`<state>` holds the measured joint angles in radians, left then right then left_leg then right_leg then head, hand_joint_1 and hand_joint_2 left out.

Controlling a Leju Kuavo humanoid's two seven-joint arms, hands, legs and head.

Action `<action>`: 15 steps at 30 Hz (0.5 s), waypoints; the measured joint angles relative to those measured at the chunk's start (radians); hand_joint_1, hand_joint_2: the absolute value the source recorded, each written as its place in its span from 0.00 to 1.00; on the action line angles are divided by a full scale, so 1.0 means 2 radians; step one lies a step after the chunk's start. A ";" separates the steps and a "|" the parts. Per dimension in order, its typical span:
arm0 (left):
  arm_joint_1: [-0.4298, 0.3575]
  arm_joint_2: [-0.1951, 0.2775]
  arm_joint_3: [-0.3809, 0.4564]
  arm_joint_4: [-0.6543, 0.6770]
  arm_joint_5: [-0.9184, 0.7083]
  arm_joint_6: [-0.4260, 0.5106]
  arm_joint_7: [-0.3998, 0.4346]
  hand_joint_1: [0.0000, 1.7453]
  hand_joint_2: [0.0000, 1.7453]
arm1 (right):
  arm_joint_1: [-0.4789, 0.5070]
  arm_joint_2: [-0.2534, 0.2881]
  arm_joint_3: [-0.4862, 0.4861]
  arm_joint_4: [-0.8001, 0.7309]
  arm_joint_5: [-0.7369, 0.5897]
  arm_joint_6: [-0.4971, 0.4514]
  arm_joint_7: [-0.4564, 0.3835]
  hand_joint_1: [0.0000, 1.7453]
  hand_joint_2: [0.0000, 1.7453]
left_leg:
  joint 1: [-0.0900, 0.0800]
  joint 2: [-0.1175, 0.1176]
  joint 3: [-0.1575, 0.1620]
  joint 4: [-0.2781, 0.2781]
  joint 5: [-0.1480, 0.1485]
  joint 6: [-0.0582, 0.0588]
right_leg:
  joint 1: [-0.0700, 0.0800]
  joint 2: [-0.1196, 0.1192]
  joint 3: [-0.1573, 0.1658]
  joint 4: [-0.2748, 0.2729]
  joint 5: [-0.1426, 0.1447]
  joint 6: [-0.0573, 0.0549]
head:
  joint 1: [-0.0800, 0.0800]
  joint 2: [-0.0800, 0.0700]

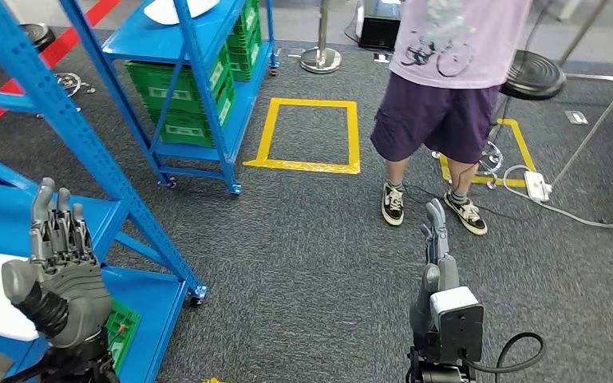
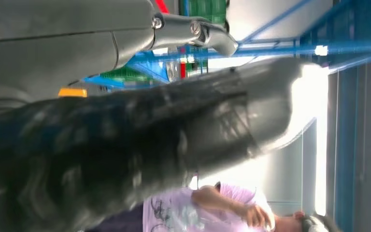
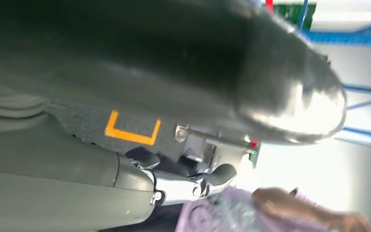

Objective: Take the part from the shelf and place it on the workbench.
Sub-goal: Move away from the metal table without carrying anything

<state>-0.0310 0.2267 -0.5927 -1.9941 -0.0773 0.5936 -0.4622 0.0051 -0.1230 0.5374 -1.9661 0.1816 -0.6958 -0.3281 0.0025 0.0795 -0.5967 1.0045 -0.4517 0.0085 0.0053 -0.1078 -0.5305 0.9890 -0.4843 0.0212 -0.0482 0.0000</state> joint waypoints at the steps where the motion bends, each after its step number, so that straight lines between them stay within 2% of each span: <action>1: 0.000 0.000 0.000 0.000 0.000 0.000 0.000 0.00 0.00 | 0.000 0.000 0.000 0.000 0.000 0.000 0.000 0.00 0.00 | 0.000 -0.007 0.000 0.000 0.002 0.003 | 0.000 -0.005 0.000 0.000 -0.001 0.002 | 0.001 0.000; 2: 0.000 0.000 0.000 0.000 0.000 -0.001 0.000 0.00 0.00 | 0.000 0.000 0.000 0.000 0.000 0.000 0.000 0.00 0.00 | 0.000 -0.013 -0.001 0.000 0.003 0.006 | 0.000 -0.010 0.000 0.000 -0.001 0.005 | 0.002 0.000; 3: 0.000 0.000 0.000 0.000 0.000 -0.001 0.000 0.00 0.00 | 0.000 0.000 0.000 0.000 0.000 0.000 0.000 0.00 0.00 | 0.000 -0.019 -0.002 -0.001 0.004 0.009 | -0.001 -0.008 -0.002 0.003 -0.004 0.008 | 0.003 0.000; 4: 0.001 0.000 0.001 -0.001 0.000 -0.001 0.000 0.00 0.00 | -0.001 0.000 0.001 0.000 0.001 0.000 0.000 0.00 0.00 | 0.001 -0.025 -0.002 -0.002 0.006 0.011 | -0.002 0.000 -0.007 0.012 -0.011 0.011 | 0.005 0.000; 5: 0.000 0.000 0.001 -0.001 0.000 -0.002 0.000 0.00 0.00 | -0.001 0.000 0.001 0.000 0.001 0.000 0.000 0.00 0.00 | 0.002 -0.032 -0.002 -0.003 0.007 0.013 | -0.003 0.013 -0.019 0.033 -0.024 0.013 | 0.007 0.000; 7: 0.000 0.000 0.001 0.000 0.001 -0.003 0.000 0.00 0.00 | 0.000 0.000 0.001 0.001 0.001 0.000 0.000 0.00 0.00 | 0.002 -0.045 -0.003 -0.003 0.008 0.016 | -0.004 0.039 -0.052 0.102 -0.054 0.014 | 0.013 0.000; 8: 0.001 0.000 0.001 0.000 0.001 -0.004 0.000 0.00 0.00 | 0.001 0.000 0.001 0.001 0.001 0.000 0.000 0.00 0.00 | 0.002 -0.053 -0.003 -0.003 0.009 0.016 | -0.004 0.044 -0.068 0.133 -0.062 0.013 | 0.016 0.000; 9: 0.001 0.000 0.001 0.000 0.001 -0.004 0.000 0.00 0.00 | 0.002 -0.001 0.002 0.002 0.001 0.000 0.000 0.00 0.00 | 0.001 -0.061 -0.004 -0.003 0.009 0.017 | -0.004 0.048 -0.077 0.149 -0.062 0.012 | 0.017 0.000; 10: 0.001 0.000 0.001 0.000 0.001 -0.004 0.000 0.00 0.00 | 0.002 -0.001 0.002 0.002 0.001 0.000 0.000 0.00 0.00 | 0.001 -0.069 -0.003 -0.003 0.009 0.017 | -0.003 0.050 -0.077 0.144 -0.052 0.009 | 0.019 0.000; 11: 0.001 0.000 0.001 0.000 0.001 -0.004 0.000 0.00 0.00 | 0.002 -0.001 0.002 0.002 0.001 0.000 0.000 0.00 0.00 | 0.000 -0.077 -0.003 -0.003 0.010 0.017 | -0.003 0.054 -0.067 0.118 -0.034 0.006 | 0.021 0.000; 13: 0.001 0.000 0.001 0.000 0.002 -0.004 0.000 0.00 0.00 | 0.001 -0.001 0.002 0.002 0.001 0.000 0.000 0.00 0.00 | 0.000 -0.091 -0.003 -0.002 0.011 0.016 | -0.002 0.075 -0.036 0.048 -0.002 -0.002 | 0.024 0.000; 14: 0.001 0.000 0.001 0.000 0.002 -0.004 0.000 0.00 0.00 | 0.001 -0.002 0.002 0.002 0.002 0.000 0.000 0.00 0.00 | 0.001 -0.097 -0.005 -0.002 0.012 0.014 | -0.002 0.084 -0.024 0.022 0.005 -0.005 | 0.025 0.000; 15: 0.001 0.000 0.001 0.000 0.002 -0.004 0.000 0.00 0.00 | 0.000 -0.002 0.002 0.002 0.002 0.000 0.000 0.00 0.00 | 0.002 -0.102 -0.006 -0.002 0.013 0.012 | -0.001 0.089 -0.017 0.009 0.007 -0.007 | 0.025 0.000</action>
<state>-0.0288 0.2270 -0.5905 -1.9944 -0.0726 0.5846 -0.4628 0.0059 -0.1262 0.5423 -1.9619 0.1859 -0.6958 -0.3274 0.0067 -0.1254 -0.6096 1.0013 -0.4261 0.0328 0.0029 0.0708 -0.5640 1.0067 -0.4709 0.0076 0.0015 0.0000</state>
